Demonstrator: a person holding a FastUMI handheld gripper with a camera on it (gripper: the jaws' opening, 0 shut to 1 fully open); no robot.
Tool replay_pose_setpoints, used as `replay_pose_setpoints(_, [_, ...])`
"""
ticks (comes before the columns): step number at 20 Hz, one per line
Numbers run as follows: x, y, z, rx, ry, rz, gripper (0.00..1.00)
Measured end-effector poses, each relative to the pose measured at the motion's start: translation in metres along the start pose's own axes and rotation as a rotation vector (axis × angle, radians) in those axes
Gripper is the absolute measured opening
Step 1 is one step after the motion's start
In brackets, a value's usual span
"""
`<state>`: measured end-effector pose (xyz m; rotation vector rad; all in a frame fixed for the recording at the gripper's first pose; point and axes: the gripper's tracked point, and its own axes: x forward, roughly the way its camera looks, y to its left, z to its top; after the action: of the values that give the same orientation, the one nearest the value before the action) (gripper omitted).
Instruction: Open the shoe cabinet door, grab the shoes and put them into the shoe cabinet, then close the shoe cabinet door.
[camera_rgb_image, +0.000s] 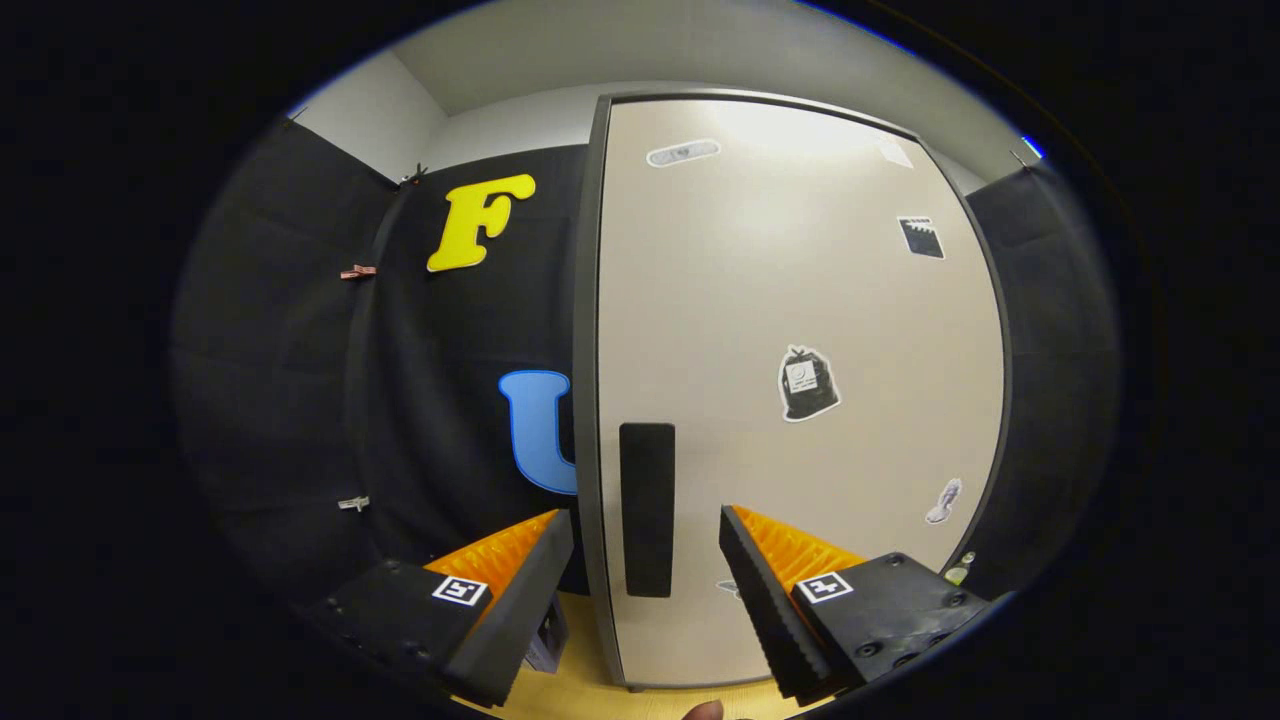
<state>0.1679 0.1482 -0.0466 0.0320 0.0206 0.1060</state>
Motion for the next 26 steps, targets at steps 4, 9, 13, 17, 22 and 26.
replay_pose_setpoints(4, [0.031,0.001,-0.017,0.007,0.032,-0.016,0.73])
replay_pose_setpoints(9, [0.034,-0.002,-0.019,-0.039,0.013,-0.065,0.47])
replay_pose_setpoints(13, [0.035,-0.003,-0.022,-0.004,0.042,-0.016,0.28])
replay_pose_setpoints(17, [0.019,-0.001,-0.018,0.002,0.034,0.020,0.21])
replay_pose_setpoints(22, [-0.022,0.004,-0.008,0.014,0.042,0.107,0.21])
replay_pose_setpoints(26, [-0.062,-0.005,0.001,0.017,0.040,0.153,0.21])
